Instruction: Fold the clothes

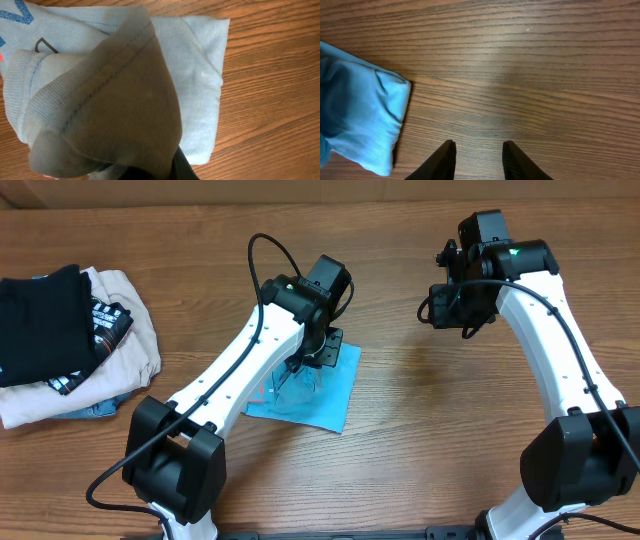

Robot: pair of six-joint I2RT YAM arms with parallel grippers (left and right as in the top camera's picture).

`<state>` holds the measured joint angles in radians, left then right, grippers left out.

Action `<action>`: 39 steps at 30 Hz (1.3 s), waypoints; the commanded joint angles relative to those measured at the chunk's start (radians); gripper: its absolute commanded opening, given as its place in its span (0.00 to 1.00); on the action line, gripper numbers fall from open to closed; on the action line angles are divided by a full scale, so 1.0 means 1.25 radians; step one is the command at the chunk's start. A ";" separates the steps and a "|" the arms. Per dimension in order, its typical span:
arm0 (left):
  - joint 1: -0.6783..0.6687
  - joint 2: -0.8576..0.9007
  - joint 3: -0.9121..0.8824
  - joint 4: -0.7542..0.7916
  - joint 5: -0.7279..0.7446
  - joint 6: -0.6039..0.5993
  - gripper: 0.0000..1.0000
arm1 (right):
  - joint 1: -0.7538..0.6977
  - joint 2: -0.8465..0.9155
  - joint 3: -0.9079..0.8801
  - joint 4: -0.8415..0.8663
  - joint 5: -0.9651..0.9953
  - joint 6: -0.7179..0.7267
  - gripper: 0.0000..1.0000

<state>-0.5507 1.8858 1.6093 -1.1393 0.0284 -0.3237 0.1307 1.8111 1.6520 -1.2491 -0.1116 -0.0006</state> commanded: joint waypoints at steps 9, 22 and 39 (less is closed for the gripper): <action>-0.044 0.006 -0.003 0.015 0.040 -0.016 0.06 | -0.002 -0.010 0.009 0.001 0.005 0.000 0.35; -0.053 0.008 -0.038 0.018 0.040 -0.013 0.09 | -0.002 -0.010 0.009 -0.003 0.005 0.000 0.35; -0.054 0.008 -0.037 0.100 0.198 0.040 0.45 | -0.002 -0.010 0.009 -0.005 0.005 0.000 0.35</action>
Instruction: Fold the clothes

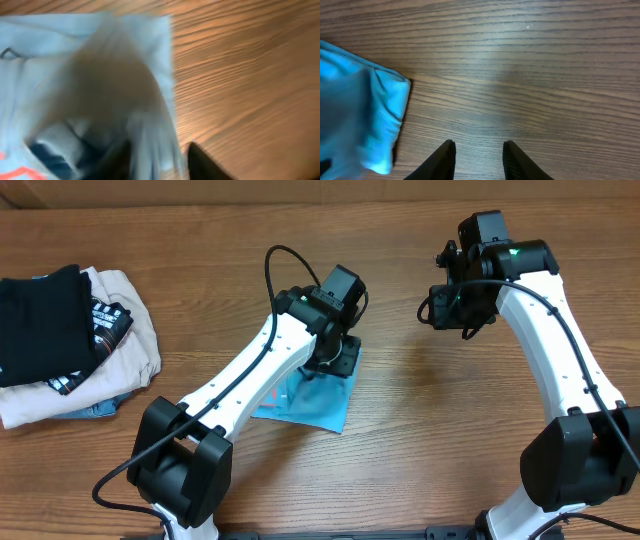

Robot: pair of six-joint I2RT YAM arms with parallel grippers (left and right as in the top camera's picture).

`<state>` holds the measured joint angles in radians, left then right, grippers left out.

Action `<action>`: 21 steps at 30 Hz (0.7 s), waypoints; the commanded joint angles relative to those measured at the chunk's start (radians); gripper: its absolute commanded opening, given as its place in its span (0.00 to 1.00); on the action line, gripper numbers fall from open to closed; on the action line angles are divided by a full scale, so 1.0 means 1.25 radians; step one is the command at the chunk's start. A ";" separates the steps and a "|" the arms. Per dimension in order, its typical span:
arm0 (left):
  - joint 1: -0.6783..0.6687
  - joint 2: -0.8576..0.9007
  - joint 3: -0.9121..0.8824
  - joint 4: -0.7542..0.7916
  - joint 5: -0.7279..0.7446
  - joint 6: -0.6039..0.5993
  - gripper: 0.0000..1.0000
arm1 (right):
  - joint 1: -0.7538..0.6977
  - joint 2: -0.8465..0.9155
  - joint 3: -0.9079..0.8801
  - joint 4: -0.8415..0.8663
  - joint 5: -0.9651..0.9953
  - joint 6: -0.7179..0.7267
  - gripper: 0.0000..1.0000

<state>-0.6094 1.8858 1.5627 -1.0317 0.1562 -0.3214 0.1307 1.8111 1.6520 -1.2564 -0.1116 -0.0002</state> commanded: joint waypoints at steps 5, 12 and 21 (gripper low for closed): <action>0.009 0.006 0.034 -0.002 0.034 0.072 0.50 | -0.002 -0.010 0.009 0.002 0.005 0.000 0.38; 0.144 -0.007 0.074 -0.055 -0.099 0.068 0.49 | 0.018 -0.010 0.009 0.016 -0.069 -0.063 0.38; 0.363 0.010 0.073 -0.033 -0.041 0.038 0.51 | 0.167 -0.005 0.008 0.112 -0.086 -0.064 0.45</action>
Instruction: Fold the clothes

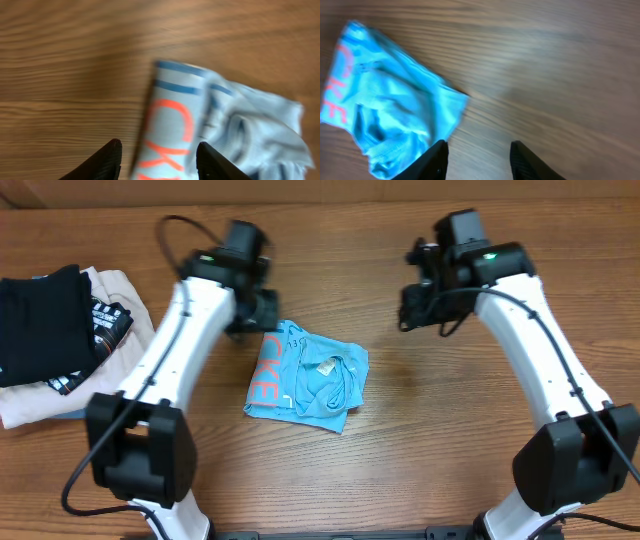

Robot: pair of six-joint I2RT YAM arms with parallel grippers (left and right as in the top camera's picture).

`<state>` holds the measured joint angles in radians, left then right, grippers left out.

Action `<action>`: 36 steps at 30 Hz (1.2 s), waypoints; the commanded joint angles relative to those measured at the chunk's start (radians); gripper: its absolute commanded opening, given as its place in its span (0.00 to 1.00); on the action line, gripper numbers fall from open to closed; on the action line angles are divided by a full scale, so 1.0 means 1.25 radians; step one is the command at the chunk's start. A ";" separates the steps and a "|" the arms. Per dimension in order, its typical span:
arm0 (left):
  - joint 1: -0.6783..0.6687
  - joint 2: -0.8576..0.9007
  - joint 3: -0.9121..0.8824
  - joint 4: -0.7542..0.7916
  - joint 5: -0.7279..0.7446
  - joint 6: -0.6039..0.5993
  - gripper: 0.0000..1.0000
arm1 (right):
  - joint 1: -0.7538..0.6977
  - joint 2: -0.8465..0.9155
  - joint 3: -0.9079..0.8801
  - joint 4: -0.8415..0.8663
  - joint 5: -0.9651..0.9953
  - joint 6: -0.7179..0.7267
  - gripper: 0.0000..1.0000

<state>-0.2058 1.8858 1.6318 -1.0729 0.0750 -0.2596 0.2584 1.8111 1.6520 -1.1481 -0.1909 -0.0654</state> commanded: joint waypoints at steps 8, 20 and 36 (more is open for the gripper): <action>0.076 0.088 0.006 -0.009 0.035 0.011 0.51 | 0.226 0.057 -0.003 0.100 -0.032 -0.008 0.46; 0.073 0.188 0.006 -0.039 0.118 0.082 0.51 | 0.338 0.172 -0.004 0.152 -0.059 0.036 0.46; 0.056 0.188 0.006 -0.038 0.130 0.085 0.57 | 0.338 0.233 -0.005 0.188 -0.056 0.056 0.45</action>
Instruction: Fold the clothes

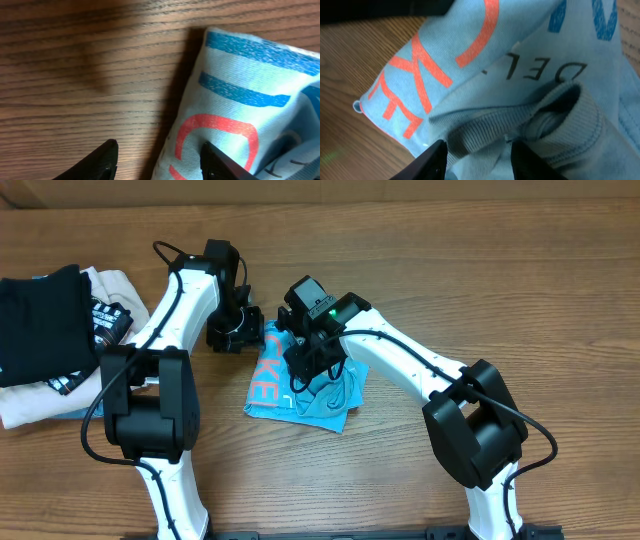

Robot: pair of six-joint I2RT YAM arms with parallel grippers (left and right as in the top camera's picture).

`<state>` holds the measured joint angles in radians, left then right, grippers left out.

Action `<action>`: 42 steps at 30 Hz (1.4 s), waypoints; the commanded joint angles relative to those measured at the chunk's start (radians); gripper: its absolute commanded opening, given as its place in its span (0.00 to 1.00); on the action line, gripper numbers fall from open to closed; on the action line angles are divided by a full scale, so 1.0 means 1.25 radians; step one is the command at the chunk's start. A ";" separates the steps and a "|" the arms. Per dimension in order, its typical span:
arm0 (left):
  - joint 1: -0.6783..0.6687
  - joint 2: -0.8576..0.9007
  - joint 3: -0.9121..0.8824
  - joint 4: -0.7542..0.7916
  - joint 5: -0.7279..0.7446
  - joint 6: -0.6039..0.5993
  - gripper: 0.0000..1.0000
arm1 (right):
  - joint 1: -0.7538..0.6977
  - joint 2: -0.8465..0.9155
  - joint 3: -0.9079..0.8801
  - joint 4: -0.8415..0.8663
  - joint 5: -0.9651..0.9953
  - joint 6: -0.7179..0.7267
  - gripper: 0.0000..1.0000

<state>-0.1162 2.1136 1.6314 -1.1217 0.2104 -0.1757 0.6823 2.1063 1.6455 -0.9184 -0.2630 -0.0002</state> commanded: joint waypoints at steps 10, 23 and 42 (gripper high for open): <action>-0.028 0.005 0.006 0.000 0.015 0.018 0.57 | -0.060 -0.003 0.000 -0.042 0.339 0.106 0.46; -0.028 0.005 0.005 0.000 0.002 0.018 0.59 | -0.168 -0.007 0.005 -0.080 0.335 0.105 0.46; -0.028 0.005 0.005 0.001 -0.003 0.018 0.60 | -0.145 -0.146 0.056 -0.093 0.019 0.125 0.46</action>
<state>-0.1444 2.1136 1.6314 -1.1213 0.2131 -0.1757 0.4820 1.9144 1.7119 -1.0336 -0.0498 0.1749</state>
